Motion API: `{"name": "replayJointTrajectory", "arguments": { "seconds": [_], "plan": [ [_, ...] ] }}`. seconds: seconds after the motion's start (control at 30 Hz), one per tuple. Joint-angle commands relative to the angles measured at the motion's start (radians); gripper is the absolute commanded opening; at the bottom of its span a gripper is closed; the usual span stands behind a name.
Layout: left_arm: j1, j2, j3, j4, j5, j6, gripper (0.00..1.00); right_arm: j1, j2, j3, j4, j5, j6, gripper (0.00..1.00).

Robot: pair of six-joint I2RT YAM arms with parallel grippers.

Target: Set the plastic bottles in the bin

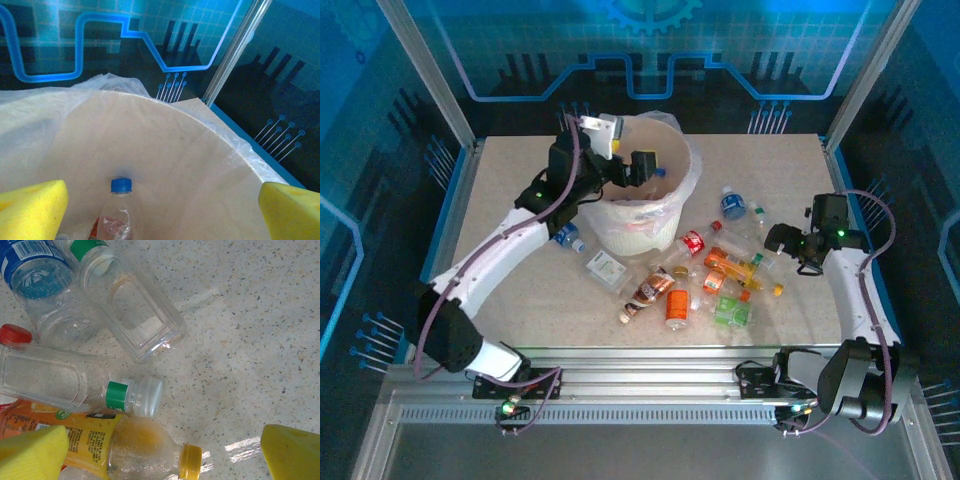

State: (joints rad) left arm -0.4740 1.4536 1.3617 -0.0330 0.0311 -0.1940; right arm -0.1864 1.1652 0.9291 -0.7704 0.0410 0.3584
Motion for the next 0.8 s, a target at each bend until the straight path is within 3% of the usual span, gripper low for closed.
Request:
{"name": "replayJointTrajectory", "arguments": {
  "seconds": [0.0,0.23,0.37,0.6,0.77],
  "plan": [
    [0.004,-0.109,0.022,-0.051,-0.083,-0.064,0.99,-0.006,0.002,0.021,-0.021,-0.025,-0.001,1.00],
    [0.020,-0.297,-0.079,-0.156,-0.262,-0.122,0.99,-0.005,-0.001,0.019,-0.039,-0.010,0.005,1.00],
    [0.075,-0.361,-0.145,-0.291,-0.328,-0.220,0.99,-0.005,-0.007,0.007,-0.040,-0.005,0.010,1.00],
    [0.239,-0.438,-0.293,-0.400,-0.307,-0.385,0.99,-0.005,0.000,-0.003,-0.028,-0.007,0.015,1.00],
    [0.299,-0.442,-0.374,-0.407,-0.297,-0.429,0.99,-0.004,0.019,0.002,-0.022,-0.009,0.024,1.00]
  ]
}}
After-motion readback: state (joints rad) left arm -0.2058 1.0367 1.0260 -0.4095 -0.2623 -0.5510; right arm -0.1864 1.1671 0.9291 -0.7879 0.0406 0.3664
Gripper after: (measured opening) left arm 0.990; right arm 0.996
